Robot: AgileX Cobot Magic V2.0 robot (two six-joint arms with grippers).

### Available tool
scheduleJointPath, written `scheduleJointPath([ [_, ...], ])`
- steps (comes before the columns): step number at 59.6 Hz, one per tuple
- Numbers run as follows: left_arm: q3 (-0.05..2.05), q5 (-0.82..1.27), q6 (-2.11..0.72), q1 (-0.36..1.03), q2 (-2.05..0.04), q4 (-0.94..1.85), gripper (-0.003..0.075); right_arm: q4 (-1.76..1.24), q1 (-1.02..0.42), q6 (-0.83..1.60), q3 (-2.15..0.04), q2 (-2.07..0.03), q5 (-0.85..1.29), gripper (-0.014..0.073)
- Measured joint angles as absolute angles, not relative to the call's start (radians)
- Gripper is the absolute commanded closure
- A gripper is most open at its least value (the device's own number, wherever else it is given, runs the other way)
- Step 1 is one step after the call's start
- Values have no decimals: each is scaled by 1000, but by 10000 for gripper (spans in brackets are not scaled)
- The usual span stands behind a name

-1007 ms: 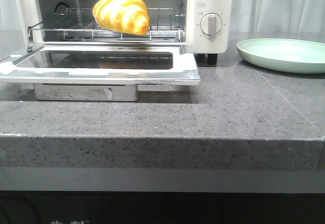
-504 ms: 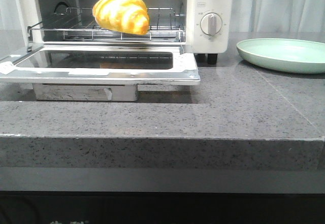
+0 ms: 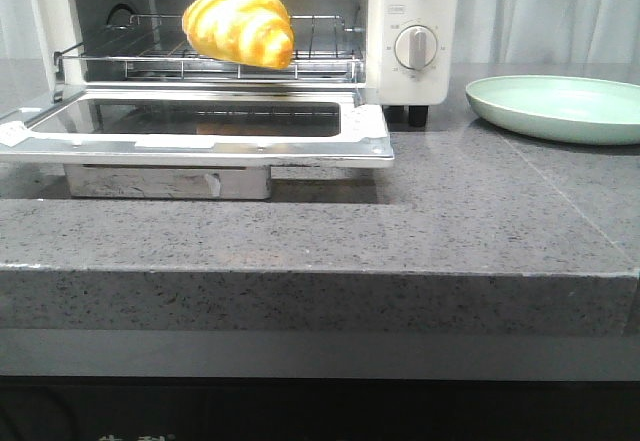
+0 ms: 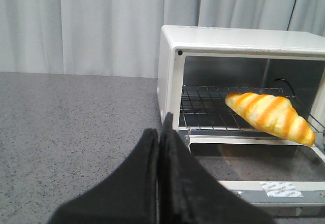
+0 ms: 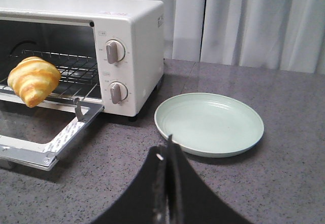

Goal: Put bread in oven

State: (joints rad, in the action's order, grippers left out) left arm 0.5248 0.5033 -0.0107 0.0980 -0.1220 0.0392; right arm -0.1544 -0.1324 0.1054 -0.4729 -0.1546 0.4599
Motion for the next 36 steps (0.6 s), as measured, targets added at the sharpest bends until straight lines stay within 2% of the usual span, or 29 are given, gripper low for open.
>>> scheduleJointPath([
  [13,450,445,-11,77,-74,39,741,-154,-132,105,-473,-155,460,652],
  [23,296,379,-11,58,3,51,741,-154,-132,105,-473,-155,460,652],
  [36,100,339,-11,58,5,55,741,-154,-132,105,-473,-155,460,652],
])
